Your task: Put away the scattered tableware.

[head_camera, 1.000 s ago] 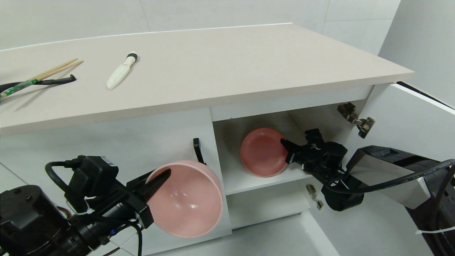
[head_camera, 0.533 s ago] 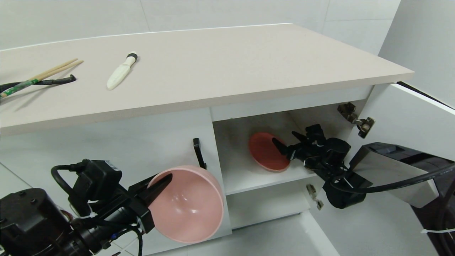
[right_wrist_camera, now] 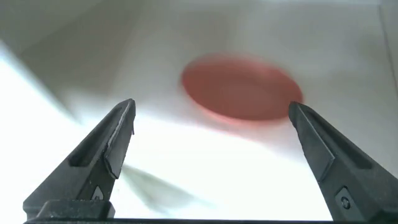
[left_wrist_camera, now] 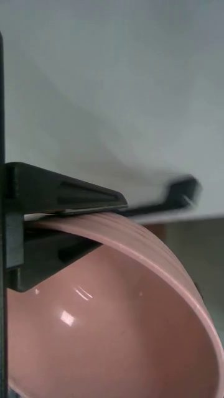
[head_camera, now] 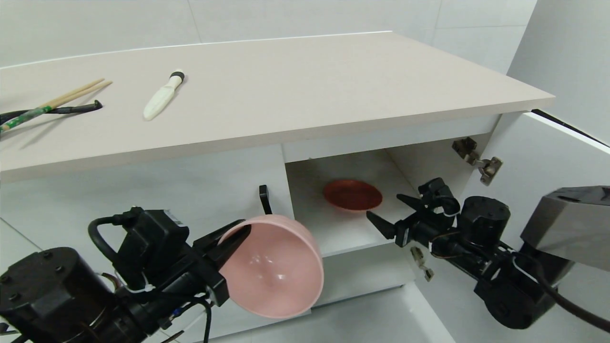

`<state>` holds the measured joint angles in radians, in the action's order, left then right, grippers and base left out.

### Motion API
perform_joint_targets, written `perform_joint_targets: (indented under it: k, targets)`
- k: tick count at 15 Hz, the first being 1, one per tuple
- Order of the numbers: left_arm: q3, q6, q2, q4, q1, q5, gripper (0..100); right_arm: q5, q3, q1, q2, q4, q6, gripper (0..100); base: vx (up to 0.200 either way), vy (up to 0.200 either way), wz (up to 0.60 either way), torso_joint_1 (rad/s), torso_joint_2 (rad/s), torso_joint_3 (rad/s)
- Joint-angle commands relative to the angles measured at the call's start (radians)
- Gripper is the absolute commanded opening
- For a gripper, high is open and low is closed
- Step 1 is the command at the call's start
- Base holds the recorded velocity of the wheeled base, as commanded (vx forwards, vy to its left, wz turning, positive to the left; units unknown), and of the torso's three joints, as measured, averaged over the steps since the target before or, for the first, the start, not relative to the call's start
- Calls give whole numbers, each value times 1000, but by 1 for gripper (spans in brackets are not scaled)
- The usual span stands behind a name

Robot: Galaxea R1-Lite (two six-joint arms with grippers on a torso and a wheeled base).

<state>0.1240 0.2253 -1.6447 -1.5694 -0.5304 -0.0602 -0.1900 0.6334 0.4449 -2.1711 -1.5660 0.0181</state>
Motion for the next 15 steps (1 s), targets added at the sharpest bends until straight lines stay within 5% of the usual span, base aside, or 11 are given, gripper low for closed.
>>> perform_joint_targets:
  k: [1, 5, 7, 9, 15]
  targets:
    - [83, 12, -40, -1, -154, 95, 0, 30, -127, 43, 128, -5, 33, 100, 0, 0, 0, 0, 0, 0]
    - [221, 22, -158, -1, -230, 247, 0, 30, -190, 44, 249, -5, 48, 100, 0, 0, 0, 0, 0, 0]
    - [264, 69, -230, -1, -238, 327, 0, 32, -235, 18, 346, -5, 48, 100, 0, 0, 0, 0, 0, 0]
    - [319, 78, -271, -1, -273, 398, 0, 32, -307, -9, 418, -5, 48, 100, 0, 0, 0, 0, 0, 0]
    - [491, 80, -423, -1, -326, 499, 0, 32, -345, -14, 491, -5, 77, 100, 0, 0, 0, 0, 0, 0]
